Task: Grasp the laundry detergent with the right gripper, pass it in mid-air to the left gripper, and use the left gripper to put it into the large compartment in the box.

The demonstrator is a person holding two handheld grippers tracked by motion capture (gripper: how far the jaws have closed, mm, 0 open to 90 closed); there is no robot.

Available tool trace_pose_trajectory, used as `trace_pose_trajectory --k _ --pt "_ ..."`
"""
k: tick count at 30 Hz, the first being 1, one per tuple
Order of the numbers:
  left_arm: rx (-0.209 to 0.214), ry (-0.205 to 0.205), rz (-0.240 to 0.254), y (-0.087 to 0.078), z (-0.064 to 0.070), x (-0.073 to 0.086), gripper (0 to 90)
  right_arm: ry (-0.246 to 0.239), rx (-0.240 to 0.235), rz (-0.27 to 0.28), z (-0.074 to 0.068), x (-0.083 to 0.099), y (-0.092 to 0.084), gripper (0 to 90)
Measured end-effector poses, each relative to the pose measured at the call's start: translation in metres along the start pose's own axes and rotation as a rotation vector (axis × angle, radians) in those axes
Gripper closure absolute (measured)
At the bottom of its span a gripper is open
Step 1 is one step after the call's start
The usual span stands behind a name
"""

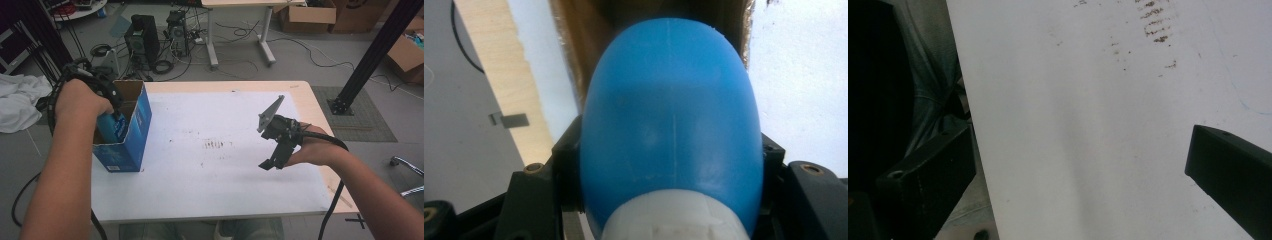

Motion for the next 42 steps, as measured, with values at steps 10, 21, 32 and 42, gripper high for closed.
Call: trace_pose_trajectory --k 10,21,32,42 --pt "-0.007 0.021 -0.013 0.026 -0.001 0.003 38.5 0.002 -0.002 0.014 0.000 -0.001 0.002 0.0" --pt "-0.002 0.023 -0.022 0.051 -0.003 0.005 38.5 -0.005 -0.009 0.010 -0.001 -0.003 0.005 0.0" --pt "0.002 0.021 0.002 0.066 -0.005 0.003 38.5 0.002 -0.014 0.008 -0.001 -0.002 0.009 0.0" --pt "0.008 -0.006 0.040 0.067 -0.006 0.003 38.2 -0.007 -0.014 0.014 -0.001 -0.007 0.011 0.0"
Point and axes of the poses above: each handheld gripper's, and its own axes: y roughly forward along the jaws, x roughly out of its underside, z roughly to its right, the point moved 9 cm from there along y, roughly forward along the jaws, and after that the axes turned 14 degrees about z, right-handed, at the moved point
